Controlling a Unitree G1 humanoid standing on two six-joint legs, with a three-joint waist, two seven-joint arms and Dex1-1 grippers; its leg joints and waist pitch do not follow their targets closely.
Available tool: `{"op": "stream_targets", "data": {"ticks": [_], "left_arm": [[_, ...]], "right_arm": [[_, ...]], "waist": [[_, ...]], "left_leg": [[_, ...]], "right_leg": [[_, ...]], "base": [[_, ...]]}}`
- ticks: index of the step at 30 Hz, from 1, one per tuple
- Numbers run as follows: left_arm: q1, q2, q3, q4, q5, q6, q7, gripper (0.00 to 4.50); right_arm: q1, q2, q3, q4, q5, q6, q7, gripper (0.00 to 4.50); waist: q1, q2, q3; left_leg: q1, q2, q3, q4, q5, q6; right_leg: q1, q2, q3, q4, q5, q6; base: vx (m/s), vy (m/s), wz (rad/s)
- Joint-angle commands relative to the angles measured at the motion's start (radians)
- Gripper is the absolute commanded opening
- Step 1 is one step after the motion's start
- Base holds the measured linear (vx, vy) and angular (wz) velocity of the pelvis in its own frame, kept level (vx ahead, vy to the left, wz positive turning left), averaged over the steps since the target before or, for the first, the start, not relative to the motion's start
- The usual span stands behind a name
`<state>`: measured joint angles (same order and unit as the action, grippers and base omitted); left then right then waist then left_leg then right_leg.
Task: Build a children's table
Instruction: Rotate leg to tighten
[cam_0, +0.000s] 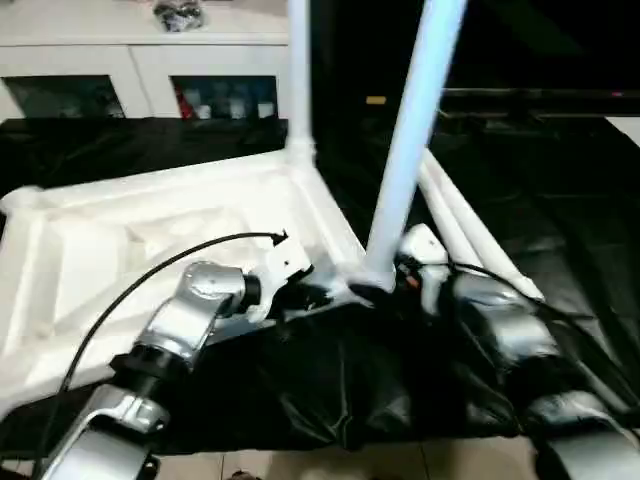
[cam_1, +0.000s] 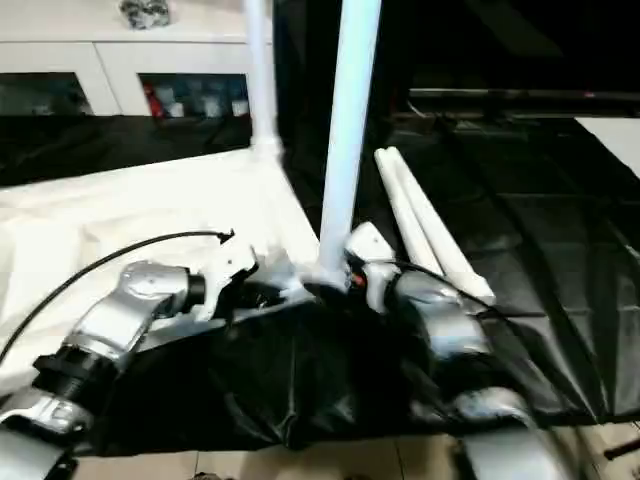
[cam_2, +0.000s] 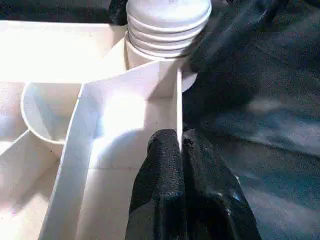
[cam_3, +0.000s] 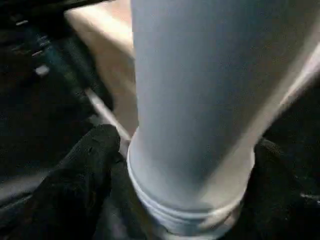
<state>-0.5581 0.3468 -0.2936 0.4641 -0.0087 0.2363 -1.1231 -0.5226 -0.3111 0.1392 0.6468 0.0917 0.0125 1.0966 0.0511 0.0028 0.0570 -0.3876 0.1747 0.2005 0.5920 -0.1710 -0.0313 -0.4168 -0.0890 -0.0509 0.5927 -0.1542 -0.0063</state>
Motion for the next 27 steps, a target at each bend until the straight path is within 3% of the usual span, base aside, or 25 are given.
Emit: {"op": "stream_targets", "data": {"ticks": [1,7,9,11,16,18,21,23,27], "left_arm": [[-0.011,-0.002,-0.012,-0.027,-0.016,-0.003,-0.012,0.0],[-0.006,0.014,-0.02,-0.036,-0.02,-0.001,-0.052,0.0],[-0.006,0.014,-0.02,-0.035,-0.021,-0.002,-0.051,0.0],[-0.006,0.007,-0.016,-0.034,-0.018,-0.006,-0.037,0.0],[-0.014,-0.025,0.002,-0.014,-0.006,-0.015,0.041,0.0],[-0.035,-0.077,0.028,0.017,0.008,-0.017,0.151,0.0],[-0.048,-0.111,0.036,0.029,0.02,-0.01,0.218,0.0],[-0.058,-0.141,0.042,0.036,0.03,0.0,0.272,0.0],[-0.081,-0.211,0.057,0.048,0.051,0.038,0.396,0.0]], "right_arm": [[0.014,0.016,0.07,-0.072,0.039,0.018,0.113,3.66],[0.035,0.006,0.087,-0.126,0.047,0.053,0.159,3.07],[0.039,0.006,0.091,-0.135,0.048,0.06,0.159,3.06],[0.045,0.009,0.094,-0.141,0.043,0.065,0.157,2.82],[0.048,0.033,0.091,-0.122,0.018,0.058,0.09,2.72],[0.002,0.102,0.042,0.001,-0.036,0.049,-0.144,2.71],[-0.032,0.149,0.004,0.08,-0.048,0.036,-0.291,2.71],[-0.057,0.187,-0.027,0.125,-0.044,0.034,-0.391,2.71],[-0.112,0.261,-0.081,0.214,-0.041,0.044,-0.604,2.7]], "waist": [[0.003,0.0,-0.066],[0.009,0.0,-0.065],[0.009,0.0,-0.065],[0.008,-0.001,-0.066],[0.007,-0.001,-0.065],[-0.002,-0.001,-0.061],[-0.017,-0.002,-0.059],[-0.026,-0.001,-0.06],[-0.03,0.001,-0.064]], "left_leg": [[0.025,0.058,-0.022,-0.076,-0.311,0.042],[0.028,0.058,-0.025,-0.078,-0.332,0.017],[0.028,0.058,-0.026,-0.079,-0.33,0.015],[0.027,0.057,-0.026,-0.079,-0.326,0.015],[0.028,0.057,-0.026,-0.079,-0.321,0.015],[0.027,0.054,-0.03,-0.079,-0.345,-0.003],[0.03,0.05,-0.035,-0.079,-0.402,-0.025],[0.03,0.05,-0.038,-0.079,-0.412,-0.023],[0.029,0.048,-0.038,-0.078,-0.398,-0.026]], "right_leg": [[0.045,-0.053,0.036,-0.073,-0.316,-0.228],[0.039,-0.056,0.038,-0.077,-0.363,-0.213],[0.04,-0.057,0.038,-0.076,-0.361,-0.213],[0.041,-0.056,0.038,-0.076,-0.354,-0.212],[0.04,-0.056,0.038,-0.076,-0.35,-0.215],[0.037,-0.059,0.036,-0.081,-0.41,-0.203],[0.033,-0.06,0.032,-0.092,-0.506,-0.169],[0.032,-0.061,0.031,-0.097,-0.529,-0.152],[0.031,-0.058,0.03,-0.095,-0.5,-0.155]], "base": [[0.0,0.0,0.0],[0.0,0.0,0.0],[0.0,0.0,0.0],[0.0,0.0,0.0],[0.0,0.0,0.0],[0.0,0.0,0.0],[0.0,0.0,0.0],[0.0,0.0,0.0],[0.0,0.0,0.0]]}}
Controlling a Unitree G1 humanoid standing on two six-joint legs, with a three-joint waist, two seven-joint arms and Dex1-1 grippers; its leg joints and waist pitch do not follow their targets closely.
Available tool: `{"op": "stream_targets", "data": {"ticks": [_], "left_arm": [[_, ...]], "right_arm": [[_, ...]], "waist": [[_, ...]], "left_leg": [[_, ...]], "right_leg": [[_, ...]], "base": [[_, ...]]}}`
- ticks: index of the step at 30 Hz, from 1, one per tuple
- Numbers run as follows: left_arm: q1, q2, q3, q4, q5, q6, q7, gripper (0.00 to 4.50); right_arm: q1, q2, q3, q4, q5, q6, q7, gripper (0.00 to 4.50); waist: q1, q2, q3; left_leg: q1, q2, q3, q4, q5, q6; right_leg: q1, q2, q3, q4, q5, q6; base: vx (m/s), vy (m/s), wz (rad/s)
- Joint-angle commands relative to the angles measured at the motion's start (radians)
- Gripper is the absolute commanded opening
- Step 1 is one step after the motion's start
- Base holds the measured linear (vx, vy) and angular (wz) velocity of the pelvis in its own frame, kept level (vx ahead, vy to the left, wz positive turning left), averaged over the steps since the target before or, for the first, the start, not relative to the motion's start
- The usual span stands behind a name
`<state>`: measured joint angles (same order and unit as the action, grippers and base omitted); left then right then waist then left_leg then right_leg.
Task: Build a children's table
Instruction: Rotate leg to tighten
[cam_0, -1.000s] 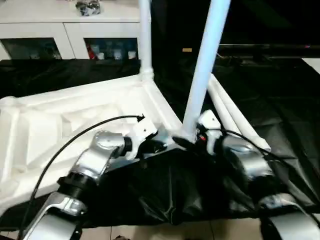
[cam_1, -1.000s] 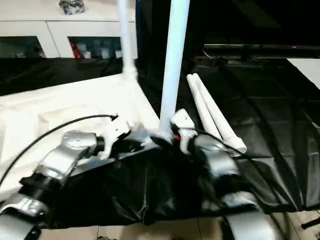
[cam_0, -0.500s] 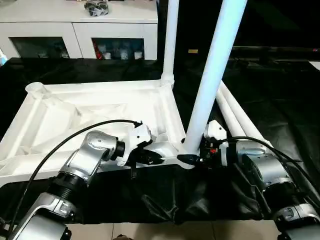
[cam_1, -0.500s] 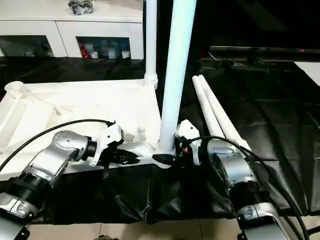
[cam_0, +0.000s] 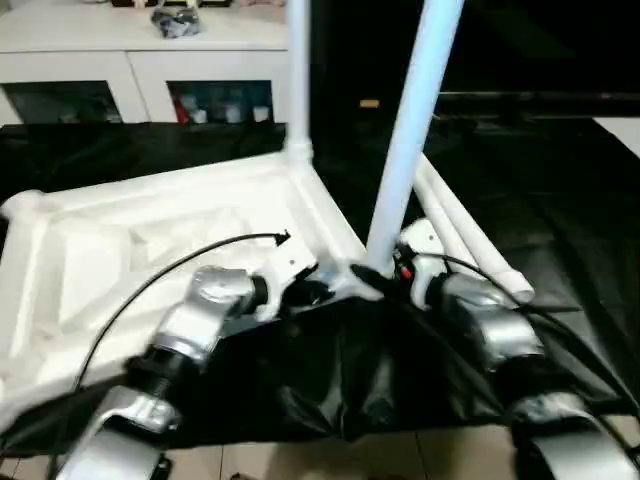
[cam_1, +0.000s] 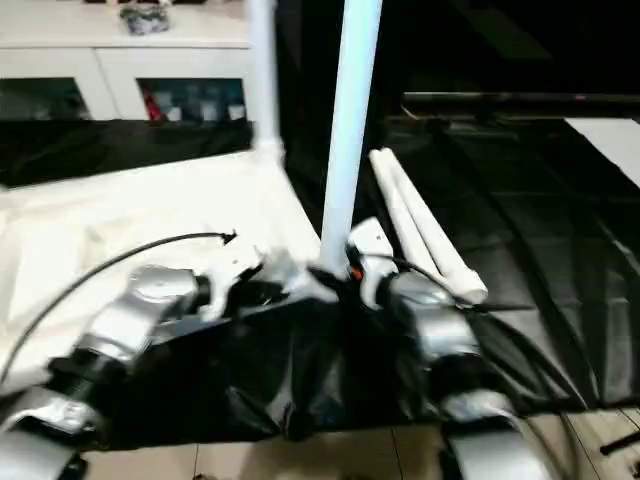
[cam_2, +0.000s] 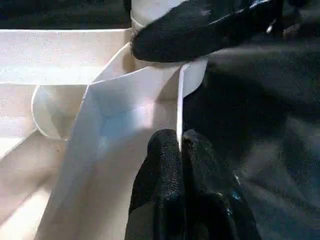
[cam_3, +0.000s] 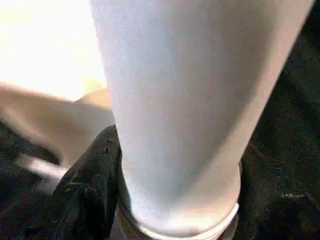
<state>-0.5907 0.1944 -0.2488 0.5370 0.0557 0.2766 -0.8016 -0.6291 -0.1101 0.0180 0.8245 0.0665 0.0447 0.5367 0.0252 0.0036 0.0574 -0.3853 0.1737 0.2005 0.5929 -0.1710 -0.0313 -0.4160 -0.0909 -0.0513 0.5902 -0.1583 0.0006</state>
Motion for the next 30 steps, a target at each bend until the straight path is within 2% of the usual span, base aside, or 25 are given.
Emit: {"op": "stream_targets", "data": {"ticks": [1,4,6,7,9,10,11,13,17,18,20,25,29,30], "left_arm": [[-0.052,-0.073,0.016,-0.022,-0.008,0.004,0.1,0.0],[-0.06,-0.107,0.021,-0.012,0.004,0.011,0.161,0.0],[-0.058,-0.113,0.018,-0.012,0.005,0.008,0.166,0.0],[-0.054,-0.113,0.013,-0.018,0.006,0.002,0.159,0.0],[-0.049,-0.111,0.007,-0.024,0.005,-0.004,0.145,0.0],[-0.04,-0.105,0.0,-0.033,0.003,-0.014,0.125,0.0],[-0.03,-0.09,-0.007,-0.041,-0.002,-0.027,0.092,0.0],[-0.012,-0.055,-0.016,-0.053,-0.01,-0.048,0.027,0.0],[-0.009,-0.047,-0.016,-0.055,-0.013,-0.05,0.011,0.0],[-0.003,-0.022,-0.02,-0.063,-0.02,-0.054,-0.032,0.0],[0.001,0.009,-0.023,-0.069,-0.033,-0.057,-0.091,0.0],[0.003,0.042,-0.03,-0.07,-0.042,-0.06,-0.154,0.0],[0.0,0.07,-0.032,-0.062,-0.051,-0.062,-0.212,0.0],[0.0,0.07,-0.032,-0.062,-0.051,-0.062,-0.212,0.0]], "right_arm": [[-0.016,0.072,0.035,0.055,-0.023,0.015,-0.085,2.7],[-0.041,0.101,0.027,0.104,-0.038,-0.007,-0.133,2.7],[-0.045,0.108,0.029,0.111,-0.04,-0.023,-0.129,2.7],[-0.046,0.109,0.026,0.113,-0.036,-0.029,-0.114,3.26],[-0.047,0.108,0.02,0.113,-0.028,-0.033,-0.099,3.4],[-0.047,0.103,0.013,0.11,-0.019,-0.033,-0.082,3.5],[-0.047,0.089,0.013,0.108,-0.02,-0.044,-0.072,3.6],[-0.046,0.053,0.028,0.104,-0.032,-0.074,-0.033,3.6],[-0.044,0.044,0.032,0.101,-0.032,-0.079,-0.014,3.69],[-0.035,0.018,0.045,0.09,-0.029,-0.095,0.059,3.69],[-0.006,-0.018,0.076,0.039,-0.019,-0.108,0.198,3.69],[0.037,-0.061,0.115,-0.044,0.003,-0.104,0.356,3.69],[0.078,-0.11,0.157,-0.118,0.02,-0.095,0.497,3.69],[0.078,-0.11,0.157,-0.118,0.02,-0.095,0.497,3.69]], "waist": [[-0.005,0.0,-0.064],[-0.002,-0.003,-0.067],[0.003,-0.004,-0.069],[0.005,-0.003,-0.069],[0.005,-0.001,-0.07],[0.004,-0.004,-0.07],[0.005,0.0,-0.07],[0.004,0.0,-0.071],[0.004,0.0,-0.07],[0.006,0.002,-0.07],[0.008,0.001,-0.07],[0.011,0.0,-0.071],[0.013,0.0,-0.069],[0.017,0.001,-0.068]], "left_leg": [[0.026,0.05,-0.036,-0.08,-0.395,-0.023],[0.025,0.049,-0.031,-0.078,-0.377,-0.01],[0.021,0.048,-0.029,-0.076,-0.349,0.007],[0.019,0.049,-0.028,-0.077,-0.334,0.015],[0.018,0.05,-0.027,-0.077,-0.319,0.022],[0.017,0.049,-0.026,-0.077,-0.319,0.024],[0.019,0.05,-0.027,-0.076,-0.318,0.026],[0.015,0.05,-0.027,-0.077,-0.318,0.029],[0.017,0.05,-0.025,-0.075,-0.314,0.033],[0.019,0.051,-0.026,-0.075,-0.319,0.032],[0.016,0.052,-0.025,-0.074,-0.315,0.042],[0.015,0.054,-0.024,-0.074,-0.277,0.059],[0.017,0.055,-0.024,-0.074,-0.288,0.057],[0.021,0.057,-0.022,-0.074,-0.298,0.054]], "right_leg": [[0.03,-0.056,0.031,-0.093,-0.484,-0.166],[0.03,-0.054,0.032,-0.091,-0.434,-0.179],[0.035,-0.055,0.034,-0.086,-0.385,-0.189],[0.037,-0.054,0.034,-0.082,-0.358,-0.196],[0.039,-0.053,0.034,-0.078,-0.329,-0.206],[0.039,-0.053,0.034,-0.079,-0.327,-0.208],[0.04,-0.054,0.034,-0.077,-0.326,-0.211],[0.044,-0.054,0.033,-0.076,-0.324,-0.212],[0.042,-0.054,0.035,-0.076,-0.314,-0.222],[0.042,-0.055,0.034,-0.078,-0.324,-0.221],[0.045,-0.054,0.034,-0.076,-0.311,-0.222],[0.049,-0.052,0.034,-0.067,-0.249,-0.243],[0.048,-0.053,0.033,-0.069,-0.274,-0.25],[0.044,-0.053,0.035,-0.071,-0.291,-0.244]], "base": [[0.0,0.0,0.0],[0.0,0.0,0.0],[0.0,0.0,0.0],[0.0,0.0,0.0],[0.0,0.0,0.0],[0.0,0.0,0.0],[0.0,0.0,0.0],[0.0,0.0,0.0],[0.0,0.0,0.0],[0.0,0.0,0.0],[0.0,0.0,0.0],[0.0,0.0,0.0],[0.0,0.0,0.0],[0.0,0.0,0.0]]}}
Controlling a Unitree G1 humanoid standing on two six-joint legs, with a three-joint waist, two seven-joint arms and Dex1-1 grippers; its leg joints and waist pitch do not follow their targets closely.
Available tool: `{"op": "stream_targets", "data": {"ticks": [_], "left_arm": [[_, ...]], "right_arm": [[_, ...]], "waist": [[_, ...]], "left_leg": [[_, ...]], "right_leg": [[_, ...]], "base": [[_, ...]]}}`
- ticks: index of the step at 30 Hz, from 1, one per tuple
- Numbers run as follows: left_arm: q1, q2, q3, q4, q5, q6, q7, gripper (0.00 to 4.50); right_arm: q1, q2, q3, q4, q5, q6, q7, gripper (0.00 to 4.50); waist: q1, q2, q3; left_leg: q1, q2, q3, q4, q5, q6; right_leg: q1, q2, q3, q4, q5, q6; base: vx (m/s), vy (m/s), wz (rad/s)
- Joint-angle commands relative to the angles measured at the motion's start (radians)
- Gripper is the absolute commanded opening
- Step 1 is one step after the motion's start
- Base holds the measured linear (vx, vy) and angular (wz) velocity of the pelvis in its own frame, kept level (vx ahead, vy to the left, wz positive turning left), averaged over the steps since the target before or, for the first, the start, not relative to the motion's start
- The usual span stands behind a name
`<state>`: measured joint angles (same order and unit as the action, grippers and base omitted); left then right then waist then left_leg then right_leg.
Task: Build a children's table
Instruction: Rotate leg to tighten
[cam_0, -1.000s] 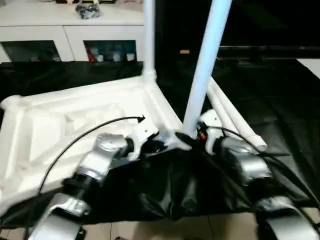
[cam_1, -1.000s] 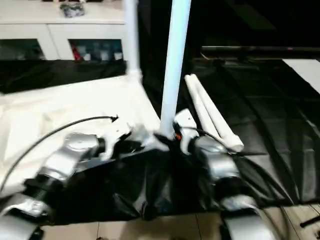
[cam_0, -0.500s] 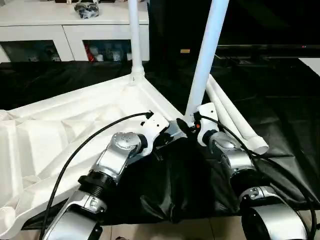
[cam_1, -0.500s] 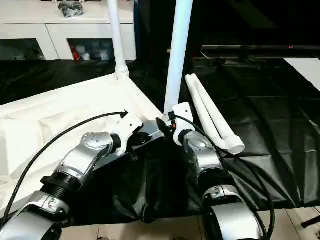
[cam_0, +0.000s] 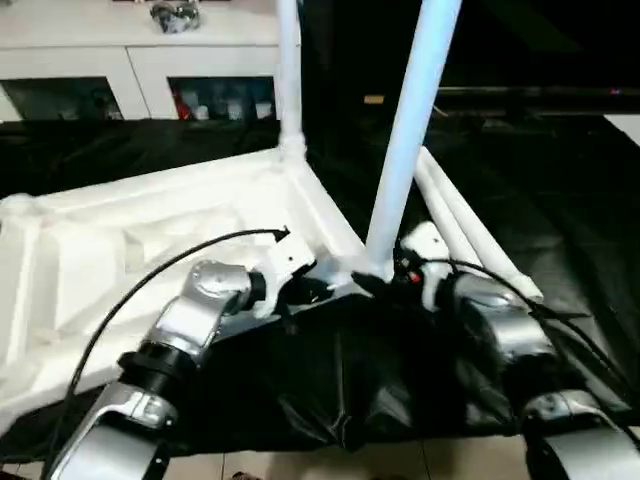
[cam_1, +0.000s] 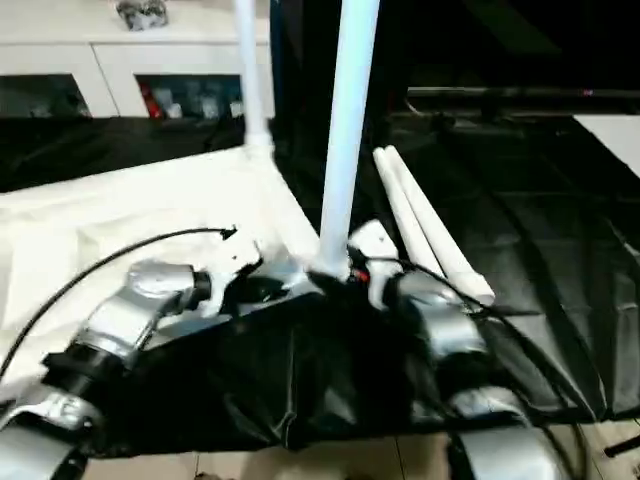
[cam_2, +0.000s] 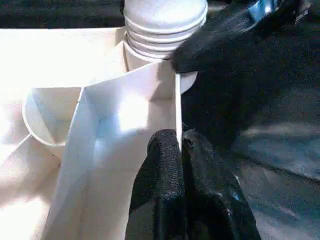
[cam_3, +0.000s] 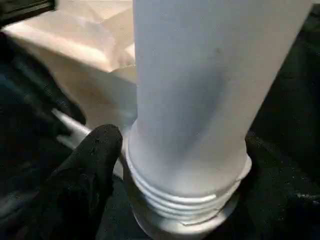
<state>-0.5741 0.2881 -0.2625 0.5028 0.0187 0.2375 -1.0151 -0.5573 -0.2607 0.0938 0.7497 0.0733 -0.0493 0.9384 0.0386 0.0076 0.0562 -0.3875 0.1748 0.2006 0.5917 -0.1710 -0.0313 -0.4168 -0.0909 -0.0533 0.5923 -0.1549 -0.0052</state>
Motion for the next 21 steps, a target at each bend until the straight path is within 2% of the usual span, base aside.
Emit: {"op": "stream_targets", "data": {"ticks": [1,2,4,11,15,19,21], "left_arm": [[-0.018,-0.011,-0.022,-0.024,-0.016,-0.022,-0.027,0.0],[-0.019,0.0,-0.026,-0.022,-0.018,-0.023,-0.049,0.0],[-0.02,0.015,-0.03,-0.019,-0.021,-0.026,-0.08,0.0],[-0.015,0.048,-0.038,-0.032,-0.032,-0.025,-0.148,0.0],[-0.013,0.056,-0.038,-0.033,-0.034,-0.029,-0.161,0.0],[-0.01,0.055,-0.035,-0.036,-0.033,-0.029,-0.153,0.0],[-0.009,0.039,-0.024,-0.03,-0.025,-0.03,-0.107,0.0]], "right_arm": [[0.022,0.019,0.097,-0.073,0.023,0.01,0.15,3.69],[0.033,0.006,0.109,-0.095,0.03,0.017,0.187,3.53],[0.045,-0.009,0.121,-0.122,0.041,0.037,0.234,3.34],[0.065,-0.025,0.131,-0.175,0.046,0.067,0.29,2.85],[0.075,-0.032,0.134,-0.204,0.048,0.088,0.297,2.78],[0.075,-0.027,0.131,-0.205,0.043,0.095,0.29,2.77],[0.071,-0.006,0.116,-0.186,0.029,0.098,0.237,2.77]], "waist": [[0.002,-0.004,-0.067],[0.006,-0.002,-0.067],[0.009,-0.003,-0.065],[0.011,-0.004,-0.064],[0.011,-0.006,-0.064],[0.011,-0.006,-0.066],[0.011,-0.005,-0.065]], "left_leg": [[0.022,0.056,-0.023,-0.073,-0.3,0.052],[0.023,0.055,-0.024,-0.074,-0.304,0.051],[0.023,0.057,-0.023,-0.075,-0.315,0.047],[0.025,0.056,-0.026,-0.077,-0.335,0.026],[0.024,0.057,-0.027,-0.078,-0.327,0.025],[0.023,0.056,-0.026,-0.077,-0.309,0.029],[0.023,0.056,-0.026,-0.077,-0.312,0.029]], "right_leg": [[0.045,-0.053,0.037,-0.072,-0.296,-0.239],[0.048,-0.052,0.035,-0.074,-0.309,-0.233],[0.045,-0.053,0.036,-0.075,-0.332,-0.227],[0.042,-0.056,0.037,-0.079,-0.379,-0.214],[0.042,-0.055,0.038,-0.078,-0.375,-0.21],[0.044,-0.056,0.038,-0.075,-0.345,-0.222],[0.043,-0.056,0.037,-0.075,-0.349,-0.223]], "base": [[0.0,0.0,0.0],[0.0,0.0,0.0],[0.0,0.0,0.0],[0.0,0.0,0.0],[0.0,0.0,0.0],[0.0,0.0,0.0],[0.0,0.0,0.0]]}}
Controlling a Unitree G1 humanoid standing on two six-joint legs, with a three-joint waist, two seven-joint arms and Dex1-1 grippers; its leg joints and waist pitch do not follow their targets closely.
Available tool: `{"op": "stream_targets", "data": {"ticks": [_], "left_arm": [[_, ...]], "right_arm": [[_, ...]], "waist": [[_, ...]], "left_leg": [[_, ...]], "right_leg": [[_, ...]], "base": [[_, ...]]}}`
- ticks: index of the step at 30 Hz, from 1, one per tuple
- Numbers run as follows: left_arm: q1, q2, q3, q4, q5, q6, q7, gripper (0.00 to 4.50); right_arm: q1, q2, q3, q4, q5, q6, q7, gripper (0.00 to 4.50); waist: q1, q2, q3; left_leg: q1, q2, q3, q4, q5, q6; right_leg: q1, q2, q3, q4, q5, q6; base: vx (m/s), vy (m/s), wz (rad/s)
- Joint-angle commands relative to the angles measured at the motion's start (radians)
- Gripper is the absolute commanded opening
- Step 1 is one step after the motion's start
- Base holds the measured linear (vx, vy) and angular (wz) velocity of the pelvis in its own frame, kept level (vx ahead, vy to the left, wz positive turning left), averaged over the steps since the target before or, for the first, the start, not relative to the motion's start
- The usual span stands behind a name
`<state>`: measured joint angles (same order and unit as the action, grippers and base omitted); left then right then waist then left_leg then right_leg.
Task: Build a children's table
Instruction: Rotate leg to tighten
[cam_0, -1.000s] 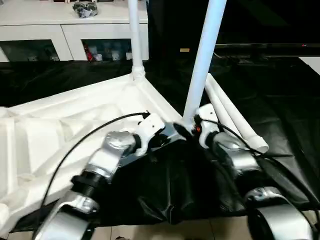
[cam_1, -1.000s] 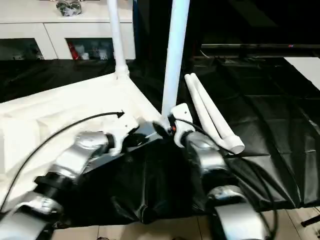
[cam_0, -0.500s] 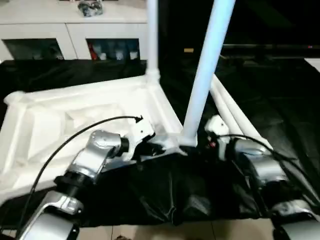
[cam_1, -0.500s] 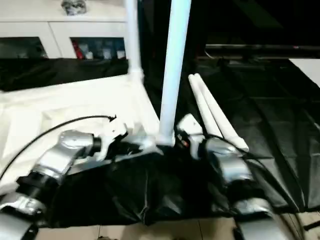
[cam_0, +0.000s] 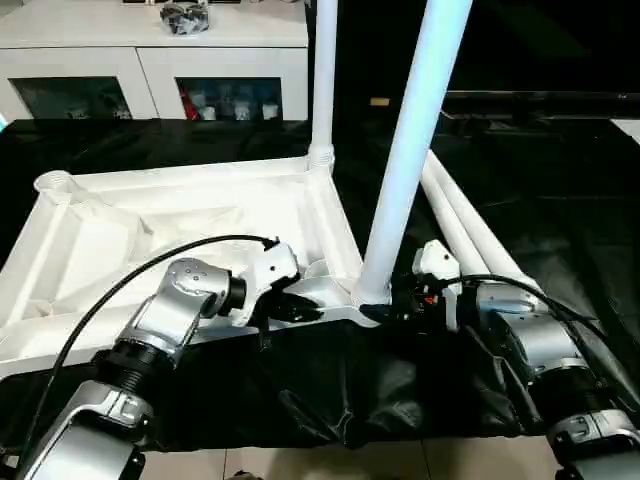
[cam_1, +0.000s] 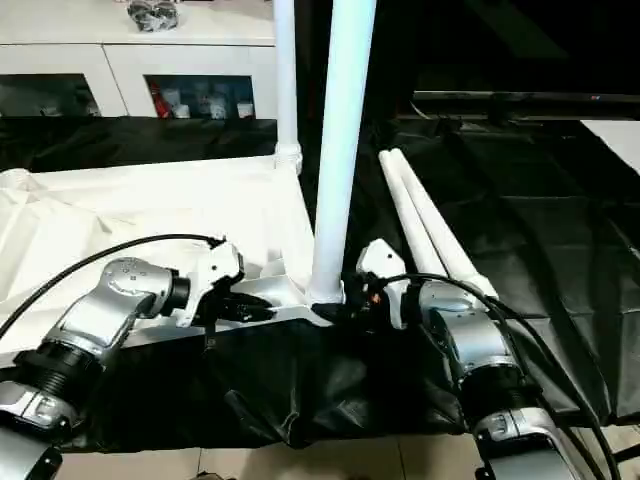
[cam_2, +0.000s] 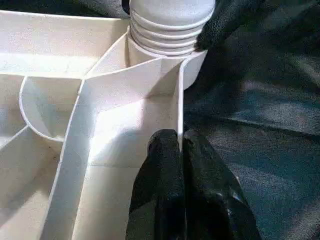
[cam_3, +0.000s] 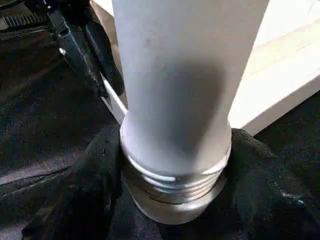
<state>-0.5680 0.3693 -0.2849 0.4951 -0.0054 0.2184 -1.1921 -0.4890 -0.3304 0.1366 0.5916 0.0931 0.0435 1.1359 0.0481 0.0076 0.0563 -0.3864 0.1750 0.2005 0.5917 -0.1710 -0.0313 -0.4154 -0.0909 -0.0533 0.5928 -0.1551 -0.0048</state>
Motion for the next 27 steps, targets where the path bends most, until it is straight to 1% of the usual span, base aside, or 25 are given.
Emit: {"op": "stream_targets", "data": {"ticks": [1,2,3,4,5,6,7,8,9,10,11,13,14,15,16,17,18,19,20,21,22,24,25,26,27], "left_arm": [[-0.015,-0.043,-0.002,-0.023,-0.001,-0.011,0.071,0.0],[-0.019,-0.063,0.01,-0.014,0.008,-0.008,0.125,0.0],[-0.019,-0.063,0.01,-0.014,0.008,-0.008,0.125,0.0],[-0.028,-0.093,0.022,-0.002,0.02,-0.001,0.193,0.0],[-0.028,-0.093,0.022,-0.002,0.02,-0.001,0.193,0.0],[-0.036,-0.116,0.03,0.003,0.028,0.01,0.24,0.0],[-0.045,-0.149,0.04,0.005,0.034,0.031,0.302,0.0],[-0.051,-0.171,0.046,0.005,0.036,0.046,0.337,0.0],[-0.059,-0.203,0.05,0.004,0.04,0.066,0.385,0.0],[-0.059,-0.203,0.05,0.004,0.04,0.066,0.385,0.0],[-0.065,-0.229,0.054,0.006,0.045,0.078,0.426,0.0],[-0.082,-0.276,0.057,0.023,0.059,0.081,0.503,0.0],[-0.082,-0.276,0.057,0.023,0.059,0.081,0.503,0.0],[-0.086,-0.293,0.055,0.031,0.075,0.069,0.534,0.0],[-0.086,-0.293,0.055,0.031,0.075,0.069,0.534,0.0],[-0.086,-0.303,0.051,0.034,0.081,0.058,0.542,0.0],[-0.087,-0.309,0.05,0.037,0.081,0.051,0.542,0.0],[-0.086,-0.31,0.047,0.039,0.082,0.043,0.54,0.0],[-0.086,-0.312,0.044,0.041,0.085,0.038,0.542,0.0],[-0.086,-0.31,0.037,0.044,0.09,0.03,0.539,0.0],[-0.086,-0.306,0.032,0.051,0.093,0.009,0.534,0.0],[-0.087,-0.304,0.031,0.059,0.094,-0.006,0.532,0.0],[-0.094,-0.295,0.033,0.088,0.103,-0.035,0.54,0.0],[-0.098,-0.292,0.034,0.101,0.11,-0.047,0.547,0.0],[-0.099,-0.29,0.036,0.109,0.113,-0.053,0.553,0.0]], "right_arm": [[0.002,0.064,0.073,-0.028,0.009,0.005,0.04,2.76],[-0.009,0.088,0.055,0.005,-0.009,0.009,-0.038,2.76],[-0.009,0.088,0.055,0.005,-0.009,0.009,-0.038,2.76],[-0.03,0.125,0.027,0.058,-0.035,0.01,-0.172,2.76],[-0.03,0.125,0.027,0.058,-0.035,0.01,-0.172,2.76],[-0.045,0.152,0.006,0.095,-0.046,0.008,-0.266,2.75],[-0.066,0.189,-0.026,0.137,-0.048,0.011,-0.379,2.75],[-0.078,0.213,-0.047,0.159,-0.04,0.017,-0.434,2.75],[-0.097,0.248,-0.076,0.189,-0.027,0.024,-0.51,2.75],[-0.097,0.248,-0.076,0.189,-0.027,0.024,-0.51,2.75],[-0.113,0.273,-0.098,0.212,-0.02,0.022,-0.568,2.75],[-0.15,0.311,-0.127,0.258,-0.02,0.011,-0.668,2.75],[-0.15,0.311,-0.127,0.258,-0.02,0.011,-0.668,2.75],[-0.167,0.323,-0.136,0.281,-0.029,-0.004,-0.714,2.75],[-0.167,0.323,-0.136,0.281,-0.029,-0.004,-0.714,2.75],[-0.176,0.331,-0.14,0.293,-0.032,-0.024,-0.733,2.75],[-0.183,0.335,-0.147,0.299,-0.027,-0.039,-0.738,2.75],[-0.185,0.337,-0.154,0.3,-0.02,-0.047,-0.734,2.75],[-0.189,0.342,-0.163,0.306,-0.015,-0.057,-0.735,3.1],[-0.195,0.344,-0.18,0.313,-0.003,-0.062,-0.736,3.31],[-0.199,0.341,-0.193,0.316,0.005,-0.066,-0.741,3.45],[-0.204,0.337,-0.198,0.323,0.002,-0.074,-0.754,3.55],[-0.201,0.317,-0.188,0.313,-0.027,-0.1,-0.786,3.62],[-0.199,0.309,-0.184,0.306,-0.036,-0.109,-0.797,3.7],[-0.193,0.303,-0.182,0.295,-0.042,-0.112,-0.805,3.8]], "waist": [[0.0,-0.005,-0.064],[0.0,-0.006,-0.064],[-0.003,-0.006,-0.062],[-0.008,-0.007,-0.061],[-0.008,-0.007,-0.061],[-0.015,-0.01,-0.059],[-0.018,-0.008,-0.059],[-0.025,-0.007,-0.057],[-0.029,-0.006,-0.059],[-0.03,-0.006,-0.06],[-0.029,-0.007,-0.061],[-0.032,-0.005,-0.062],[-0.033,-0.005,-0.063],[-0.032,-0.003,-0.063],[-0.031,-0.003,-0.064],[-0.03,-0.004,-0.067],[-0.029,-0.002,-0.068],[-0.028,0.002,-0.069],[-0.027,-0.001,-0.072],[-0.023,0.005,-0.073],[-0.02,0.007,-0.074],[-0.018,0.005,-0.074],[-0.015,0.01,-0.076],[-0.013,0.009,-0.078],[-0.009,0.01,-0.078]], "left_leg": [[0.022,0.056,-0.025,-0.077,-0.316,0.028],[0.024,0.056,-0.026,-0.077,-0.326,0.024],[0.025,0.055,-0.028,-0.078,-0.342,0.016],[0.025,0.054,-0.029,-0.077,-0.35,0.004],[0.025,0.054,-0.029,-0.077,-0.35,0.004],[0.025,0.051,-0.033,-0.078,-0.371,-0.005],[0.026,0.052,-0.034,-0.078,-0.376,-0.01],[0.026,0.049,-0.036,-0.079,-0.39,-0.017],[0.024,0.049,-0.038,-0.079,-0.394,-0.021],[0.025,0.049,-0.039,-0.079,-0.395,-0.022],[0.027,0.049,-0.038,-0.078,-0.398,-0.017],[0.028,0.049,-0.036,-0.078,-0.399,-0.011],[0.027,0.047,-0.034,-0.077,-0.393,-0.007],[0.024,0.048,-0.033,-0.078,-0.389,-0.004],[0.026,0.048,-0.033,-0.077,-0.388,-0.004],[0.024,0.048,-0.032,-0.077,-0.374,0.002],[0.021,0.049,-0.031,-0.078,-0.357,0.008],[0.021,0.049,-0.031,-0.078,-0.348,0.01],[0.02,0.049,-0.028,-0.075,-0.327,0.018],[0.019,0.049,-0.027,-0.074,-0.301,0.029],[0.017,0.049,-0.026,-0.073,-0.285,0.039],[0.017,0.048,-0.025,-0.072,-0.274,0.048],[0.018,0.049,-0.025,-0.071,-0.263,0.052],[0.02,0.047,-0.023,-0.069,-0.245,0.054],[0.021,0.047,-0.022,-0.068,-0.239,0.057]], "right_leg": [[0.041,-0.056,0.037,-0.077,-0.357,-0.221],[0.04,-0.057,0.037,-0.079,-0.379,-0.215],[0.036,-0.058,0.037,-0.083,-0.41,-0.208],[0.034,-0.058,0.037,-0.084,-0.434,-0.202],[0.034,-0.058,0.037,-0.084,-0.434,-0.202],[0.035,-0.06,0.034,-0.09,-0.49,-0.179],[0.033,-0.06,0.035,-0.091,-0.502,-0.175],[0.03,-0.059,0.032,-0.095,-0.532,-0.165],[0.032,-0.06,0.031,-0.095,-0.544,-0.154],[0.03,-0.06,0.03,-0.098,-0.547,-0.15],[0.03,-0.059,0.029,-0.1,-0.536,-0.148],[0.027,-0.056,0.03,-0.1,-0.5,-0.158],[0.026,-0.055,0.031,-0.099,-0.479,-0.166],[0.029,-0.055,0.03,-0.098,-0.461,-0.168],[0.028,-0.055,0.031,-0.098,-0.453,-0.17],[0.031,-0.055,0.031,-0.095,-0.421,-0.176],[0.034,-0.054,0.032,-0.09,-0.378,-0.187],[0.035,-0.054,0.033,-0.087,-0.356,-0.193],[0.038,-0.053,0.034,-0.083,-0.306,-0.207],[0.041,-0.054,0.034,-0.078,-0.26,-0.222],[0.044,-0.055,0.034,-0.075,-0.237,-0.23],[0.046,-0.053,0.033,-0.074,-0.218,-0.235],[0.046,-0.054,0.033,-0.07,-0.201,-0.243],[0.048,-0.053,0.032,-0.069,-0.182,-0.247],[0.047,-0.053,0.032,-0.068,-0.174,-0.25]], "base": [[0.0,0.0,0.0],[0.0,0.0,0.0],[0.0,0.0,0.0],[0.0,0.0,0.0],[0.0,0.0,0.0],[0.0,0.0,0.0],[0.0,0.0,0.0],[0.0,0.0,0.0],[0.0,0.0,0.0],[0.0,0.0,0.0],[0.0,0.0,0.0],[0.0,0.0,0.0],[0.0,0.0,0.0],[0.0,0.0,0.0],[0.0,0.0,0.0],[0.0,0.0,0.0],[0.0,0.0,0.0],[0.0,0.0,0.0],[0.0,0.0,0.0],[0.0,0.0,0.0],[0.0,0.0,0.0],[0.0,0.0,0.0],[0.0,0.0,0.0],[0.0,0.0,0.0],[0.0,0.0,0.0]]}}
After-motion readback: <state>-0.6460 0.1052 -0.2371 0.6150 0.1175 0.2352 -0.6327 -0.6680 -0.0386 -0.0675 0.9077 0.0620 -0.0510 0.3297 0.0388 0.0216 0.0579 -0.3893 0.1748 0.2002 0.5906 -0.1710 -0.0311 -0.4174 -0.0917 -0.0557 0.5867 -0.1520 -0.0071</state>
